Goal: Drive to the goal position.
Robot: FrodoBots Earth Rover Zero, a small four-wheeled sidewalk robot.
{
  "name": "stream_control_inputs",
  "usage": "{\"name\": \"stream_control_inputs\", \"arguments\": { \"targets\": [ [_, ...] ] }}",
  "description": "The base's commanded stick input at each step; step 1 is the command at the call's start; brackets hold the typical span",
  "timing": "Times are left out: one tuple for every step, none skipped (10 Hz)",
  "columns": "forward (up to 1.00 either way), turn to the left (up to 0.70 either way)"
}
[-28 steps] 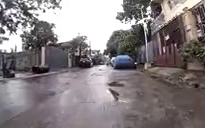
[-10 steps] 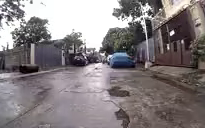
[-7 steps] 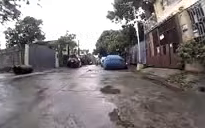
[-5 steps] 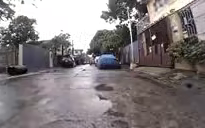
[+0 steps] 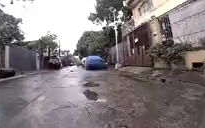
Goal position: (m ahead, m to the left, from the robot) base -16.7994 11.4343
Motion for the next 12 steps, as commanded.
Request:
{"name": "stream_control_inputs", "arguments": {
  "targets": [
    [-1.00, -0.27],
    [-1.00, -0.27],
    [-1.00, -0.27],
    [-1.00, -0.27],
    [-1.00, -0.27],
    [-1.00, -0.27],
    [-1.00, -0.27],
    [-1.00, -0.27],
    [-1.00, -0.27],
    [-1.00, -0.27],
    [-1.00, -0.27],
    [-1.00, -0.27]
  ]
}}
